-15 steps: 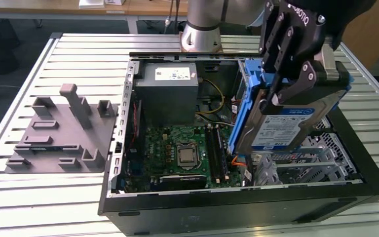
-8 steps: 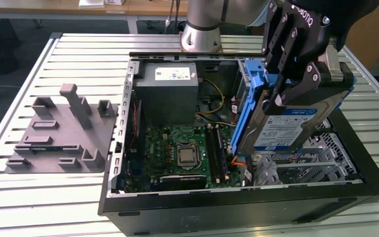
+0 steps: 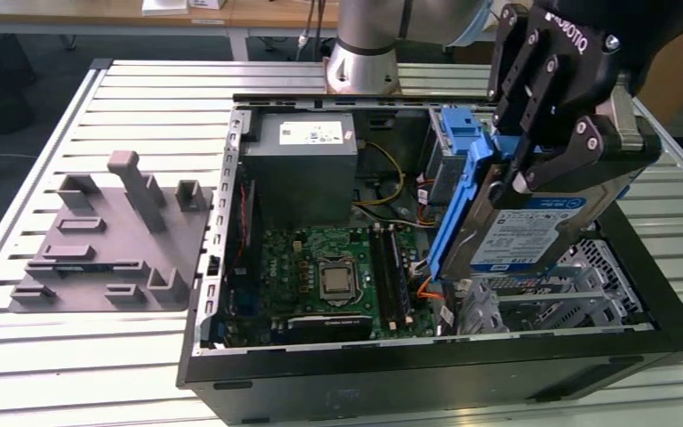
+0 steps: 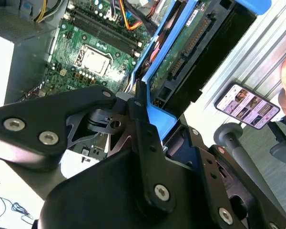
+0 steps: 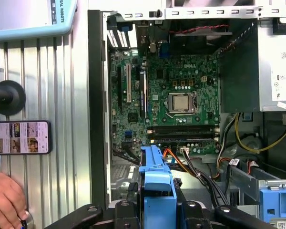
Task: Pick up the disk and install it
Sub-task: 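Insert the disk into the insertion slot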
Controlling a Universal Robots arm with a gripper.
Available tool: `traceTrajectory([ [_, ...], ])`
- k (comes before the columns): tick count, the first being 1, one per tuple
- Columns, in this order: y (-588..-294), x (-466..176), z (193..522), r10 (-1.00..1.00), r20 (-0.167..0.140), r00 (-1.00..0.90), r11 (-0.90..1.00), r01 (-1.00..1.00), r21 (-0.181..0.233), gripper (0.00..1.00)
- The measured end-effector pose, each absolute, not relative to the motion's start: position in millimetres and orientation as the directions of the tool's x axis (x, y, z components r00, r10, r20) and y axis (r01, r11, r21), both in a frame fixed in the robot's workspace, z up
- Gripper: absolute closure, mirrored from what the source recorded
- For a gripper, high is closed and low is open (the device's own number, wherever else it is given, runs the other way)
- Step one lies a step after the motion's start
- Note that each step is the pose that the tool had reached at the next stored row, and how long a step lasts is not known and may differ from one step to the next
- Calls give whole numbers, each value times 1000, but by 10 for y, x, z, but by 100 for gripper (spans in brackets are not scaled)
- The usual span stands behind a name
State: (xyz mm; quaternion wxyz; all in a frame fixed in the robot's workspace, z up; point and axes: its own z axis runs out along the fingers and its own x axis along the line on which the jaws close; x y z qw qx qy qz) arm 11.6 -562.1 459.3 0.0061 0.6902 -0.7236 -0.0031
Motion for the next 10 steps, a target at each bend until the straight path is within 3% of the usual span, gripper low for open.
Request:
traceTrajectory([
  [10, -5621, 296, 4578, -999, 5, -47, 47, -999, 13, 64],
])
